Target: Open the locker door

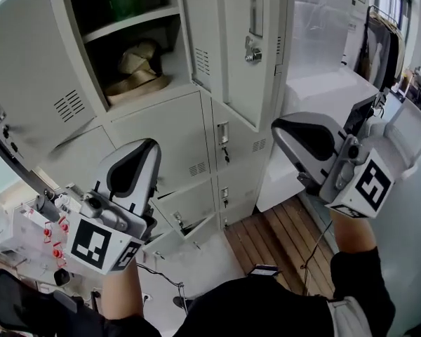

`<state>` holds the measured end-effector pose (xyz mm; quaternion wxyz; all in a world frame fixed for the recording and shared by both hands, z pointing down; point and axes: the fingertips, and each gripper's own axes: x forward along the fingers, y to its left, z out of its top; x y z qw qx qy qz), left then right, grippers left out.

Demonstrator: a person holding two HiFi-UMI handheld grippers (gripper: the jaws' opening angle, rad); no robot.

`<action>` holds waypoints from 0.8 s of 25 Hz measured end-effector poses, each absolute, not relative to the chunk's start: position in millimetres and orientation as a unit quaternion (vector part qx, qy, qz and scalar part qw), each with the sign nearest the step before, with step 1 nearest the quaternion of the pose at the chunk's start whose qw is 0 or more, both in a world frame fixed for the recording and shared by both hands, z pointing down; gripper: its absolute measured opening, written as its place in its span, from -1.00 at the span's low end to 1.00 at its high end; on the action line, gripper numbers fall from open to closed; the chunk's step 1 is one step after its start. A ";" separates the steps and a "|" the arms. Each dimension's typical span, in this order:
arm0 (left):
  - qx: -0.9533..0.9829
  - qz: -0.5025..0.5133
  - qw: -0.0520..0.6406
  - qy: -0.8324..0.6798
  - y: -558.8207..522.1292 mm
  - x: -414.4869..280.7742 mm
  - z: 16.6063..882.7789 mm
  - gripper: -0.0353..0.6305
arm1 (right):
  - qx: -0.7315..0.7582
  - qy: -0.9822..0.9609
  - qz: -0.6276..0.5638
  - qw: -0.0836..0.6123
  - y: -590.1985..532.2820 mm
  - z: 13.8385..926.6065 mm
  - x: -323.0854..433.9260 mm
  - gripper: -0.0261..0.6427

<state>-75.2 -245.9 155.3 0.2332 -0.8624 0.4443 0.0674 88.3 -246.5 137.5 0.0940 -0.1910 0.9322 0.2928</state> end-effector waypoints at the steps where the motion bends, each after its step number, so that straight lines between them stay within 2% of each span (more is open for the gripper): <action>1: -0.861 0.066 0.229 0.450 -245.7 -75.1 165.7 -0.82 | -0.188 0.934 0.289 0.097 -243.9 147.2 83.1 -0.89; 6: -0.853 0.065 0.194 0.481 -245.6 -82.0 219.5 -0.82 | -0.170 0.947 0.241 0.125 -232.5 201.0 53.7 -0.89; 9: -0.849 0.053 0.178 0.495 -245.9 -86.7 252.0 -0.82 | -0.187 0.944 0.245 0.122 -230.4 235.1 40.4 -0.89; 14: -0.836 0.052 0.157 0.523 -234.9 -99.6 302.9 -0.82 | -0.161 0.964 0.175 0.120 -226.1 288.0 12.4 -0.89; 20: -0.830 0.073 0.098 0.544 -217.7 -109.9 375.8 -0.82 | -0.165 0.972 0.120 0.116 -238.0 351.9 -5.6 -0.88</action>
